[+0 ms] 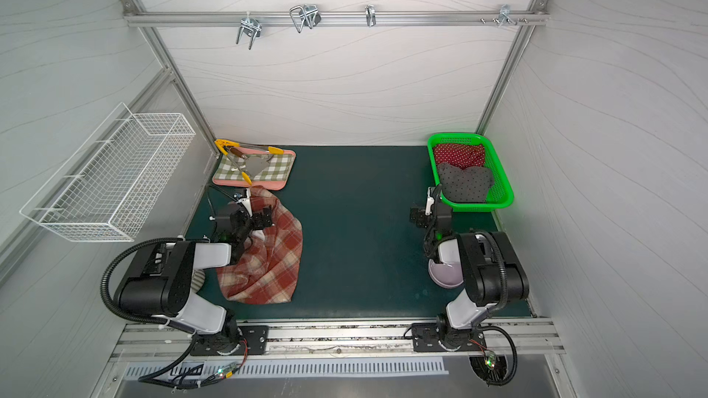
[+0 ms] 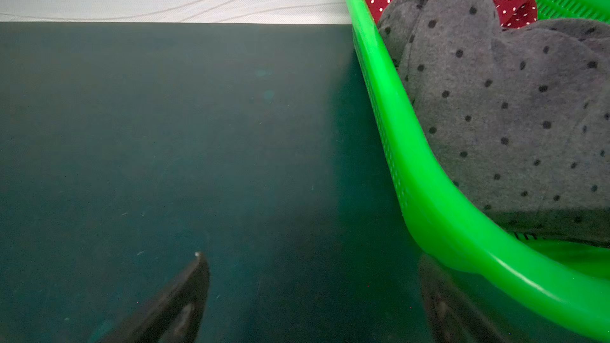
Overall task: Roll up the skirts
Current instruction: Pick up the skirt from the center of the board.
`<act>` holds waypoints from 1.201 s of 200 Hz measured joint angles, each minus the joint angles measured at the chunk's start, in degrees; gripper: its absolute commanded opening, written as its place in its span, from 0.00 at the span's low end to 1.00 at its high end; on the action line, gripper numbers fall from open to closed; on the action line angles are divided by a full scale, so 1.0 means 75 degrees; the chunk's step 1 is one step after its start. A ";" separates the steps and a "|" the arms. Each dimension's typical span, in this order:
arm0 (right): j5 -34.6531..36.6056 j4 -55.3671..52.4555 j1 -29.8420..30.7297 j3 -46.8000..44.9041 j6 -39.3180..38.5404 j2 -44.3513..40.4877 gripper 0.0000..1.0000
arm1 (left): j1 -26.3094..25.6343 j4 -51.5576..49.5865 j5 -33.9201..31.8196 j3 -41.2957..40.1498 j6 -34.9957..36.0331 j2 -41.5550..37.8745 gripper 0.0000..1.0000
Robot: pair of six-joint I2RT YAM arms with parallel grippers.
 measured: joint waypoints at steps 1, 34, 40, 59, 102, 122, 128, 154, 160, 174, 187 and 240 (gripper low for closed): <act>-0.0003 0.0000 -0.0003 0.0000 0.0000 0.0000 0.99 | 0.0000 0.0000 0.0000 0.0000 0.0000 0.0000 0.98; -0.0073 -0.0003 -0.0041 0.0000 0.0003 0.0000 0.99 | 0.0000 0.0000 0.0000 0.0000 0.0000 0.0000 0.98; -0.0082 -0.0003 -0.0041 0.0000 0.0003 0.0000 0.99 | 0.0000 0.0000 0.0000 0.0000 0.0000 0.0000 0.98; -0.0099 -0.0003 -0.0041 0.0000 0.0003 0.0000 0.99 | 0.0000 0.0000 0.0000 0.0000 0.0000 0.0000 0.98; -0.0105 -0.0006 -0.0044 0.0000 0.0006 0.0000 0.99 | 0.0000 -0.0009 -0.0236 0.0000 -0.0082 0.0000 0.98; -0.0119 -0.0009 -0.0041 0.0000 0.0006 0.0000 0.99 | -0.0003 -0.0009 -0.0300 0.0000 -0.0085 0.0000 0.98; -0.0122 -0.0009 -0.0041 0.0000 0.0006 0.0000 0.99 | -0.0009 -0.0009 -0.0341 0.0000 -0.0082 0.0000 0.98; -0.0128 -0.0017 -0.0041 0.0000 0.0006 0.0000 0.99 | -0.0105 -0.0009 -0.0542 0.0000 -0.0079 0.0000 0.98; -0.0134 -0.0020 -0.0041 0.0000 0.0006 0.0000 0.99 | -0.0117 -0.0009 -0.0565 0.0000 -0.0079 0.0000 0.98; -0.0157 -0.0041 -0.0041 0.0000 -0.0006 -0.0003 0.92 | -0.0117 -0.0009 -0.0603 0.0000 -0.0079 0.0000 0.98; -0.0067 -0.0131 -0.0017 0.0000 0.0017 -0.0087 0.92 | -0.0119 -0.0009 -0.0670 0.0000 -0.0079 -0.0006 0.98; 0.1134 -0.3010 0.0953 0.1209 0.0105 -0.2471 0.84 | -0.0067 -0.3512 -0.1722 0.1448 -0.1043 -0.2299 0.98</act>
